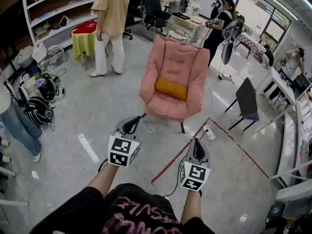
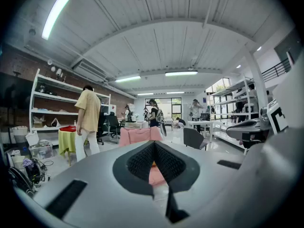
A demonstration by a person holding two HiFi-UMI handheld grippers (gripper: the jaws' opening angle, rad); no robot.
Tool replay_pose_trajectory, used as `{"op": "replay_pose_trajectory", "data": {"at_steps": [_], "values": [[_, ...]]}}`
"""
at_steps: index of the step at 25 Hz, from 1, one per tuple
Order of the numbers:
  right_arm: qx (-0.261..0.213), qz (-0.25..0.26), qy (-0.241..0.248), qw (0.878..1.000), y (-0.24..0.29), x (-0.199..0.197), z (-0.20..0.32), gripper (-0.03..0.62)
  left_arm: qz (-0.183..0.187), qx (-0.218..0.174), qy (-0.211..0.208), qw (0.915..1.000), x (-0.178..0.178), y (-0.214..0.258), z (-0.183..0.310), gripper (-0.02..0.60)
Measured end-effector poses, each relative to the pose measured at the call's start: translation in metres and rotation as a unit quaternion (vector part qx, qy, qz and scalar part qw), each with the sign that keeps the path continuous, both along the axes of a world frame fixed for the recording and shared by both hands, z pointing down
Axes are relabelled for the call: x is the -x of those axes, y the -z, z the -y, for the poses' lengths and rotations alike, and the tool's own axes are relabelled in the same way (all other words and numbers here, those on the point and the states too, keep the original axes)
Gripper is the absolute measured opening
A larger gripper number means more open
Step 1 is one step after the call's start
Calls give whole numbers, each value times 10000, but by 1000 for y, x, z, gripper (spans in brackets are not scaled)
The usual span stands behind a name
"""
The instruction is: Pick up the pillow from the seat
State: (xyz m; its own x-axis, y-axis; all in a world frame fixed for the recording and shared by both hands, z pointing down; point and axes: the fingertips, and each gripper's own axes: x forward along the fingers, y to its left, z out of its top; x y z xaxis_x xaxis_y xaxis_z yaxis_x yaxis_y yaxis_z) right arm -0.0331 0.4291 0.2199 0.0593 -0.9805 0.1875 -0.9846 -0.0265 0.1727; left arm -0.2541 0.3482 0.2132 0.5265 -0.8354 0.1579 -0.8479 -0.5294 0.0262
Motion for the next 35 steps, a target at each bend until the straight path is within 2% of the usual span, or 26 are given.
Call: {"op": "replay_pose_trajectory", "data": {"at_steps": [8,19,25,32,35], "values": [[29,35,-47,10000,-7,3,7,20,235,-158,-42,9996,1,-5,6,11],[15,1,-175,9998,-12,3,3,21,173,46,-199,9996,-3,-22,10,11],[113,-105,-144,9998,-20,11,3,21,259,-41,-252,9993,1,-22,16,11],[-12,-21,-233,9997,-11,6,5,21,209,-7,-325,9993,-4,-24,19,11],[-44,-20,-202,9998,-9,6,8,21,339,-182,-327,9987,-6,-22,20,11]]}}
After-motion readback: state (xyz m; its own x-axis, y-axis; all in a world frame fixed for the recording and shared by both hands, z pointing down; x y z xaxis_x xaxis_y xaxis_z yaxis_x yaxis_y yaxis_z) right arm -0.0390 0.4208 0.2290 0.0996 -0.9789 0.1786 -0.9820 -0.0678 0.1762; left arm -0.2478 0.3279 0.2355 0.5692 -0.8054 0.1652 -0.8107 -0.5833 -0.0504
